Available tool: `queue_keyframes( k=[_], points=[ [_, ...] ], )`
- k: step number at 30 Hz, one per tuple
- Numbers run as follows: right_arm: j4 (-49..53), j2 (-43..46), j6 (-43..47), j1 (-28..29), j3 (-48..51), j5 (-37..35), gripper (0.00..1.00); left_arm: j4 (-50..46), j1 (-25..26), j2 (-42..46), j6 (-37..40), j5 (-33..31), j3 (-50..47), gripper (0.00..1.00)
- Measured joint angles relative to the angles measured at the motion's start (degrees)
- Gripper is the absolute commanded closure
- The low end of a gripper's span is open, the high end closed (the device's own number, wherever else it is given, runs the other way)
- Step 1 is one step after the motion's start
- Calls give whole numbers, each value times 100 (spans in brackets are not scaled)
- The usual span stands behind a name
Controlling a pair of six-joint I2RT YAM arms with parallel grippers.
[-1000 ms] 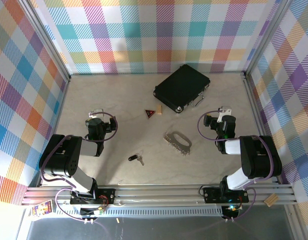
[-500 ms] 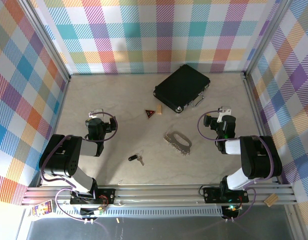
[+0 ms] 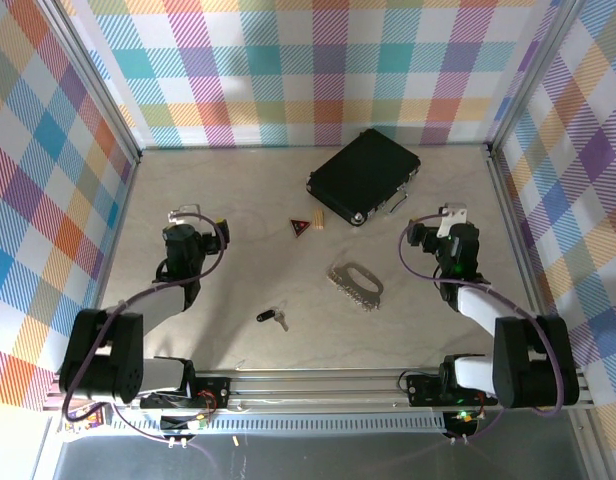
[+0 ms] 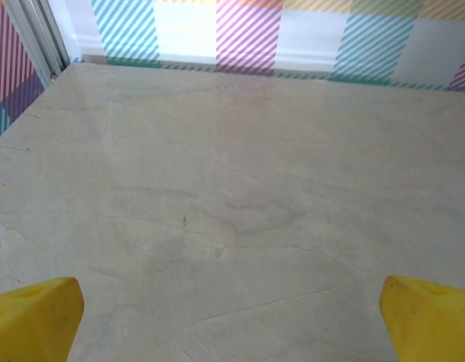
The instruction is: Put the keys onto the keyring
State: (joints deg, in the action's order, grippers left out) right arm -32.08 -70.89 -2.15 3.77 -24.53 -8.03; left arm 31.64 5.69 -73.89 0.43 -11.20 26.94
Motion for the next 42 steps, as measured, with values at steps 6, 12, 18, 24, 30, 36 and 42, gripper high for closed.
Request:
queue_keyframes(
  k=[6, 12, 18, 24, 30, 36, 42],
  points=[
    [1467, 874, -494, 328, -496, -208, 1, -938, 33, 767, -590, 310, 269, 0],
    [3296, 1224, -1314, 514, -1432, -238, 1, -2490, 111, 1239, -1475, 767, 859, 0],
    [4719, 1193, -1565, 1263, -1834, -87, 1, -3812, 396, 1427, -1781, 1443, 1303, 0],
    [5692, 785, -1628, 1939, -2188, 372, 1, -4857, 984, 1427, -1829, 2031, 1478, 0],
    [6135, 496, -1740, 2756, -2328, 811, 1, -5466, 2009, 1429, -1862, 2223, 1510, 12],
    [6295, 632, -1978, 3156, -2135, 1058, 1, -5886, 2791, 1556, -1967, 2079, 1443, 26],
    [6310, 964, -2216, 3156, -1620, 1224, 0, -6002, 3224, 1556, -2076, 2055, 1268, 35]
  ],
)
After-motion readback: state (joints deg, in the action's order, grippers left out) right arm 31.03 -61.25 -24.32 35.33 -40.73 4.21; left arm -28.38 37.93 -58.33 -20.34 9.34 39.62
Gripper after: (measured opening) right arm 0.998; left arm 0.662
